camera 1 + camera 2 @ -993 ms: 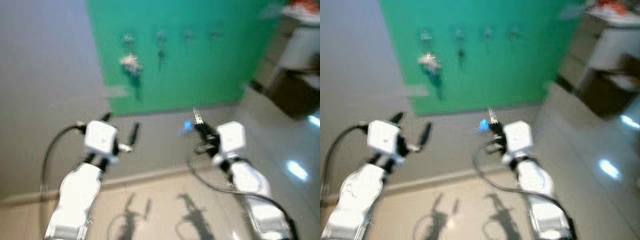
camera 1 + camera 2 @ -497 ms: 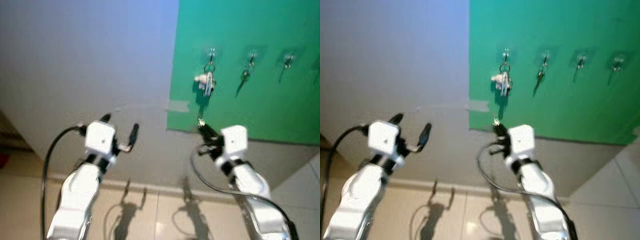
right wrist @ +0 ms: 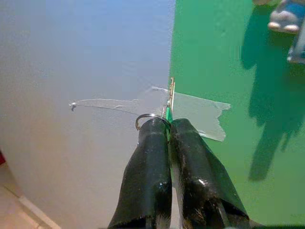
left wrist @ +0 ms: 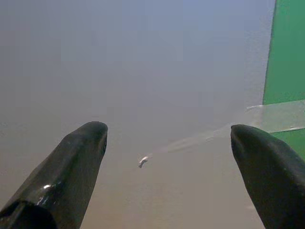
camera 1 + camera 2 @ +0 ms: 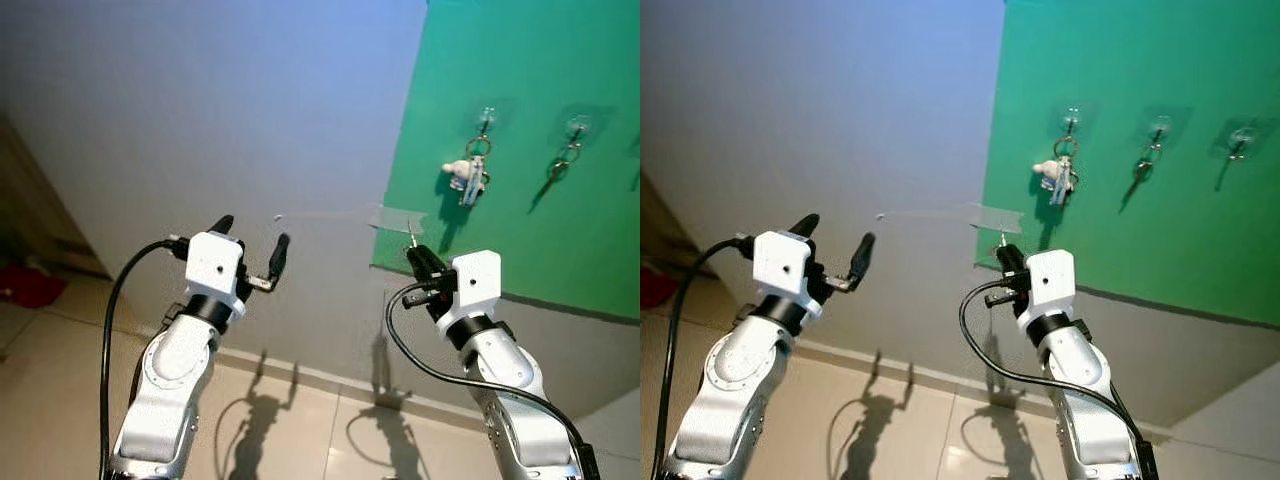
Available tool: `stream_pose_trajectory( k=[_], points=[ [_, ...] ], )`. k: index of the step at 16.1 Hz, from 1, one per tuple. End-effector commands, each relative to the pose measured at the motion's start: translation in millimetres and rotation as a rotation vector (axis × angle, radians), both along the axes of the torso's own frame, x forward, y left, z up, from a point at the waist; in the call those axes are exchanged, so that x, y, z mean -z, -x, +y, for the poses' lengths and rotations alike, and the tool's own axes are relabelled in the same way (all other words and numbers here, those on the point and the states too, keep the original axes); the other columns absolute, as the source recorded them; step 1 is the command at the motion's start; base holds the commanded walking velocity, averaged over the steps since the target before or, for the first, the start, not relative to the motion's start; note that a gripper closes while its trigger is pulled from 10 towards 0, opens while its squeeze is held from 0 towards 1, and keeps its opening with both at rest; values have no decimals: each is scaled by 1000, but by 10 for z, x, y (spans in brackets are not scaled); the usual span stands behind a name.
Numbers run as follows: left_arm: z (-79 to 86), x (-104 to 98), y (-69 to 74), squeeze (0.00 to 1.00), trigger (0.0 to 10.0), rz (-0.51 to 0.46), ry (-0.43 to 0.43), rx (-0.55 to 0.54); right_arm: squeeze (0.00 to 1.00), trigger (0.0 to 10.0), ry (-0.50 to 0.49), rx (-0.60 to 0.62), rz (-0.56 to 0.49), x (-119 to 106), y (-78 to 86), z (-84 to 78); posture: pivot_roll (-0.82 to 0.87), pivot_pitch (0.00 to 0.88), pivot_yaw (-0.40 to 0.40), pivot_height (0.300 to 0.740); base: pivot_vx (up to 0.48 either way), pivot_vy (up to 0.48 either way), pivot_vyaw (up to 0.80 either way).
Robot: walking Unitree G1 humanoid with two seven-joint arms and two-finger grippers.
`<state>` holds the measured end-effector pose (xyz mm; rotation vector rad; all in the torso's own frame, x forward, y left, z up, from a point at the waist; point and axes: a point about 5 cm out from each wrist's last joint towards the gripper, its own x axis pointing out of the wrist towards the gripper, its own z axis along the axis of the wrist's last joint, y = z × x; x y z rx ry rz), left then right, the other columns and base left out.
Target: Hang keys on a hook
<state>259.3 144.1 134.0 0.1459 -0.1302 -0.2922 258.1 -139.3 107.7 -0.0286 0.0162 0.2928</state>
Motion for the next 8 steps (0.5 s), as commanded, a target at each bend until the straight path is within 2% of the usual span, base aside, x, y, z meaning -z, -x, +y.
stream_pose_trajectory(
  k=[1, 4, 8],
  points=[
    [-27, 16, -13, 0, 10000, 6, -14, 13, 0, 10000, 7, -6, -51, -108, -14, -8, -80, 0, 12, 740, 0, -398, 506],
    [-58, 26, -8, 0, 10000, 6, -11, 31, 0, 10000, -24, 0, -53, -128, 15, -15, -91, 0, 17, 740, 0, -398, 0],
    [-90, 53, 10, 0, 10000, 9, -8, 41, 0, 10000, -43, 8, -67, -144, 102, -103, -98, 0, 14, 740, 0, -398, 0]
  ],
)
